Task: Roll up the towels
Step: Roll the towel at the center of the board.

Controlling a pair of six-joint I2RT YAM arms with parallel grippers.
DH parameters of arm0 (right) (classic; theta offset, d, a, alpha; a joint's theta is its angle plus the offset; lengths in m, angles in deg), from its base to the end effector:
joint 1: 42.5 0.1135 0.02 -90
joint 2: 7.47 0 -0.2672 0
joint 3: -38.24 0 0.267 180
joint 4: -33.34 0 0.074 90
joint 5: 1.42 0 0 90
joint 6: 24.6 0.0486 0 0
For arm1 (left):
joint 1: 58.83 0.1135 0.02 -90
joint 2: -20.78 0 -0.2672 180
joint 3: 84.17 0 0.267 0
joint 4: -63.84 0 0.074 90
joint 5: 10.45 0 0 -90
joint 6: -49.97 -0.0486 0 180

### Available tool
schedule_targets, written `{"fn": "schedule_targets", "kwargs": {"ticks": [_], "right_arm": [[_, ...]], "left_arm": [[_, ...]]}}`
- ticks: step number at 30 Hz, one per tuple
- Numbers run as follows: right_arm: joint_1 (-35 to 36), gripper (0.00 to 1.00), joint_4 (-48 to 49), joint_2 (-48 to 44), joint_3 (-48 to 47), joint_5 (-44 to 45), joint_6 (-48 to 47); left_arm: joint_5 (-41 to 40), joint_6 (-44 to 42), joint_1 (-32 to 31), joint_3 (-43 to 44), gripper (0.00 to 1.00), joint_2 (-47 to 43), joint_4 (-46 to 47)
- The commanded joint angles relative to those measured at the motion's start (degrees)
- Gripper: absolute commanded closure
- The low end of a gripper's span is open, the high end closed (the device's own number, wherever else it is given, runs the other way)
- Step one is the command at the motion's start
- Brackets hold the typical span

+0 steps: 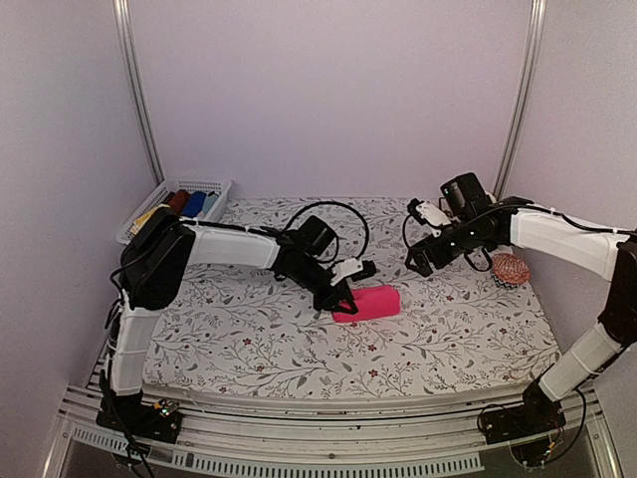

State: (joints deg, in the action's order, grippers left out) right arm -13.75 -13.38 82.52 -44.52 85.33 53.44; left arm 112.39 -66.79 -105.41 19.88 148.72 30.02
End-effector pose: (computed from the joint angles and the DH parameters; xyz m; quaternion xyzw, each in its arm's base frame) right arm 0.3116 0.1741 0.2480 -0.3389 0.8881 0.0718 0.3021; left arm 0.3175 -0.3738 0.1190 0.6133 0.6921 -0.3134 0.2160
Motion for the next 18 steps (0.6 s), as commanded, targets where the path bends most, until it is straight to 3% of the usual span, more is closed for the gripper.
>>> {"fn": "schedule_targets", "kwargs": {"ticks": [1, 5, 9, 18], "right_arm": [[-1.0, 0.01, 7.5, -9.0, 8.1, -2.3, 16.4], [-1.5, 0.01, 13.6, -11.9, 13.7, -11.6, 26.9], [-1.6, 0.01, 21.8, -14.9, 21.2, -14.2, 38.2], [-1.7, 0.03, 30.5, -8.7, 25.9, -21.3, 50.5]], "left_arm": [[-3.0, 9.9, 0.2, 3.5, 1.0, 6.2, -7.7], [-3.7, 16.9, 0.1, 6.6, 1.0, 8.6, -8.8], [-4.6, 24.6, 0.0, 10.2, 1.0, 10.9, -8.3], [0.5, 40.8, 2.1, 15.8, 1.0, 16.0, -3.6]]}}
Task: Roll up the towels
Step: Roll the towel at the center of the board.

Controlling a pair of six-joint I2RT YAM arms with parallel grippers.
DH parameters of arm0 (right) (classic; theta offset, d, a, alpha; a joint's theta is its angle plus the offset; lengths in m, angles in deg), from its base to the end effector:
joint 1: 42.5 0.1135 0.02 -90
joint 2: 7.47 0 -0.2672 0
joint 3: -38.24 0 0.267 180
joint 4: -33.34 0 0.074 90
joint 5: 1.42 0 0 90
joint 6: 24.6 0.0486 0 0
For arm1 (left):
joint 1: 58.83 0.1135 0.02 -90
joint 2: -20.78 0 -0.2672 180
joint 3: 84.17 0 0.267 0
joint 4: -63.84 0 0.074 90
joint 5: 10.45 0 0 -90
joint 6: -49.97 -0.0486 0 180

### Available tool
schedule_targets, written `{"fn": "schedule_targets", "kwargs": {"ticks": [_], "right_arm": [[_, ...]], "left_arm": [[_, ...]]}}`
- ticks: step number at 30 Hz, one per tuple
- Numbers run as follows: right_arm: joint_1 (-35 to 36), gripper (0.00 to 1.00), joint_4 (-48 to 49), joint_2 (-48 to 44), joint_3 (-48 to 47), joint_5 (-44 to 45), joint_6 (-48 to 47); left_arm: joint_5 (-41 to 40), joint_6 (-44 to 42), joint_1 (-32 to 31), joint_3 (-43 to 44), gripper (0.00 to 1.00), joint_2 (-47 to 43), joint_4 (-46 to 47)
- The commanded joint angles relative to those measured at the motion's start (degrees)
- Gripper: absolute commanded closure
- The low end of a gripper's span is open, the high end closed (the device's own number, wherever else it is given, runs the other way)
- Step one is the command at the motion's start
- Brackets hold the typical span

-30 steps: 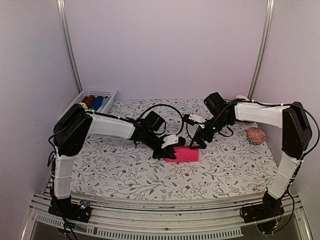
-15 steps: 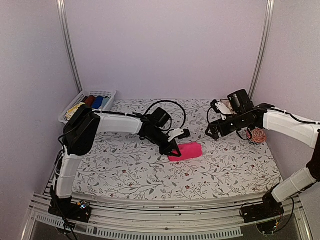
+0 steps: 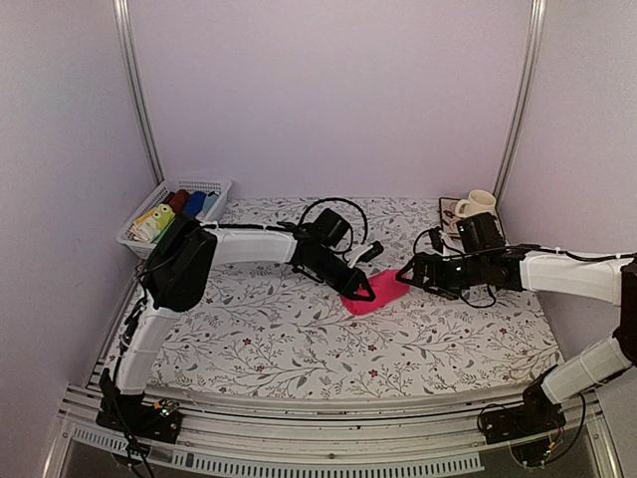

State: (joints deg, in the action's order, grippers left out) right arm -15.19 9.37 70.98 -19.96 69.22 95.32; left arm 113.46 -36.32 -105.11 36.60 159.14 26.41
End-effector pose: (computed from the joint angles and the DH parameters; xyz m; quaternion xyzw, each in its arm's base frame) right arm 0.2617 0.1533 0.1993 -0.0447 0.9094 0.3196 0.2624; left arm 0.3534 -0.4088 0.1167 0.4128 0.8183 -0.3736 0.1430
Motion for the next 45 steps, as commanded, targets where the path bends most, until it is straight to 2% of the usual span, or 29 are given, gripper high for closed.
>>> {"fn": "schedule_targets", "kwargs": {"ticks": [1, 5, 18, 22, 35, 41, 45], "right_arm": [[-0.4, 0.03, 8.8, 3.8, 1.3, -5.8, 9.1], [-1.4, 0.03, 11.9, 7.8, 0.5, -7.9, 11.1], [-2.4, 0.06, 18.2, 23.6, -7.8, -11.6, 14.2], [-2.4, 0.06, 22.1, 28.3, -9.2, -14.1, 17.8], [-0.5, 0.07, 22.7, 36.6, -16.3, -14.5, 19.9], [0.2, 0.11, 22.8, 40.3, -19.4, -16.0, 21.5], [0.3, 0.18, 23.0, 41.7, -21.5, -16.8, 22.0]], "left_arm": [[0.7, 12.1, 2.2, -1.7, 1.0, 5.7, 1.9], [4.2, 18.8, 4.5, -5.0, 1.0, 5.7, 8.5], [11.2, 30.7, 10.1, -10.9, 1.0, 6.2, 19.6], [13.0, 31.7, 10.8, -10.8, 1.0, 7.1, 19.9], [14.1, 31.0, 10.7, -9.3, 1.0, 8.0, 19.4], [11.2, 28.5, 9.6, -10.6, 1.0, 6.0, 17.1], [11.4, 28.4, 8.6, -11.7, 1.0, 5.0, 18.4]]}}
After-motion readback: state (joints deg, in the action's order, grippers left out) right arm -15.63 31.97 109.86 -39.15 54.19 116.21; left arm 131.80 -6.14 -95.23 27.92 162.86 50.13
